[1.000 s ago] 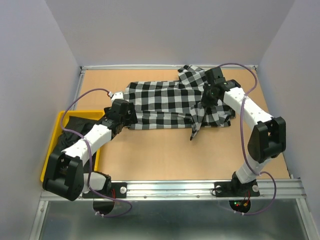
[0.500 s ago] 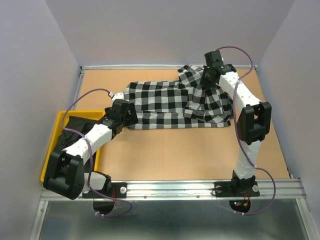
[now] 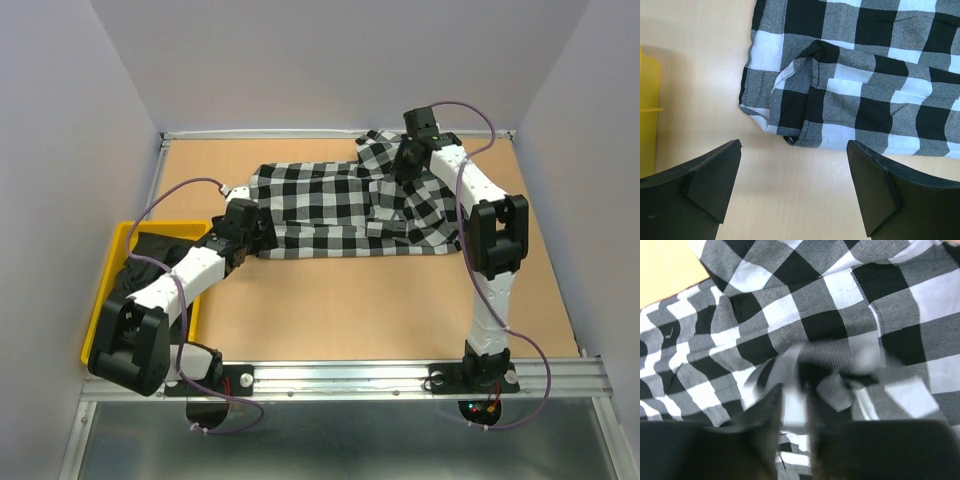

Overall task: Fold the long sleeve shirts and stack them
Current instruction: Fold the shirt

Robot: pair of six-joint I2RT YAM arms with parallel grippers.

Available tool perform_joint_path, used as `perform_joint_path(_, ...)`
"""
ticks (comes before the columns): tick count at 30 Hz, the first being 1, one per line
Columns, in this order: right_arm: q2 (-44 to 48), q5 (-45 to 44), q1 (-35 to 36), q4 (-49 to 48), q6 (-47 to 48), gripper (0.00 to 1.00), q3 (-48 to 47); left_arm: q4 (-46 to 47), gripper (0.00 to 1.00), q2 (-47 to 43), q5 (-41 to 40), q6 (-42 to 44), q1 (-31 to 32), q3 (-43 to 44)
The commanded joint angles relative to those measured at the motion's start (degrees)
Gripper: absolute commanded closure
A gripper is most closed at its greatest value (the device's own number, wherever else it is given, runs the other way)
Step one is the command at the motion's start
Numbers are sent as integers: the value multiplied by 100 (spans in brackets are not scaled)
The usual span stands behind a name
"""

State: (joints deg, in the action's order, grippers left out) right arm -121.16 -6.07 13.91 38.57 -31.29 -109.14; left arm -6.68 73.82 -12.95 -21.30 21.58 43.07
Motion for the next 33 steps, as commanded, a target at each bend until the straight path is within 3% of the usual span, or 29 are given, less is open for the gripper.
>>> perform_joint_path(1, -136, -9, -29, -341, 52, 55, -152, 53, 2, 27, 56, 12, -14, 8)
perform_joint_path(5, 197, 158, -29, -411, 579, 34, 191, 44, 2, 36, 38, 12, -23, -9)
perform_joint_path(9, 689, 229, -29, -569, 817, 33, 1251, 52, 1, 88, 38, 20, -14, 26)
perform_joint_path(20, 1139, 456, -152, -1043, 387, 47, 2889, 52, 1, 194, 47, 21, -14, 61)
perform_joint_path(26, 1095, 756, -170, -1360, 308, 48, 3153, 9, 1, 220, 21, 21, -14, 79)
perform_joint_path(33, 1244, 1134, -187, -1475, 474, 62, 3110, -18, 1, 229, -23, 20, -14, 79)
